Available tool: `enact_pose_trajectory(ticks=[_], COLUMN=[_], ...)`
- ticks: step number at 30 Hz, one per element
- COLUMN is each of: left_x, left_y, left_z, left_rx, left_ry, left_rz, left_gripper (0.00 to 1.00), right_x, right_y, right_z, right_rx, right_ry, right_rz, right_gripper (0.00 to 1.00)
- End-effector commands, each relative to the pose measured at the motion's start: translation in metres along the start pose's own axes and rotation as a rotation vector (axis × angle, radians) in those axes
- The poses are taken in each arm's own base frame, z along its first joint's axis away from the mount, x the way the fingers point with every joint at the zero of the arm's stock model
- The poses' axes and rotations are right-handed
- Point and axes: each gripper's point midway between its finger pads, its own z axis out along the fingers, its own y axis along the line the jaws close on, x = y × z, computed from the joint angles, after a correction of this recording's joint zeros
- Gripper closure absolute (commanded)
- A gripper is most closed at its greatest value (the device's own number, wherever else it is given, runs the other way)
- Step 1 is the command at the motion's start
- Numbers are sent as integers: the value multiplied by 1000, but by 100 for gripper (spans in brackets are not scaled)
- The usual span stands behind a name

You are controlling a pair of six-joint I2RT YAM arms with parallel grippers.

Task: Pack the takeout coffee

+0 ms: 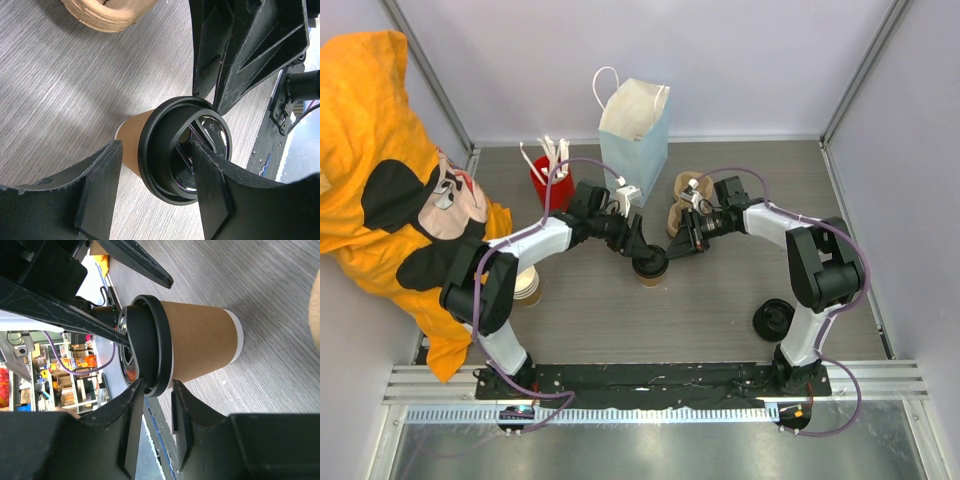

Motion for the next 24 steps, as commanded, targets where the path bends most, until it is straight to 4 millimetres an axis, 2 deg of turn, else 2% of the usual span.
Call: enact_pose_trajectory(ticks=[1,13,20,24], left_x=[38,37,38,39], left_y=[13,10,10,13], left_z=[7,6,7,6], left_rx=[-49,-33,-37,-50], left_ry=[115,114,116,119], left_rz=[-28,-34,-33,-35], left_gripper=[39,39,39,39], right_x=[-20,-14,-8,-5], right_y=[12,-5,-9,-12], right_z=[-3,5,8,9], right_rx=[-28,-24,-42,-46], right_ry=[-33,-7,5,3], right_rz=[-54,-11,13,31], right_gripper=[66,74,89,94])
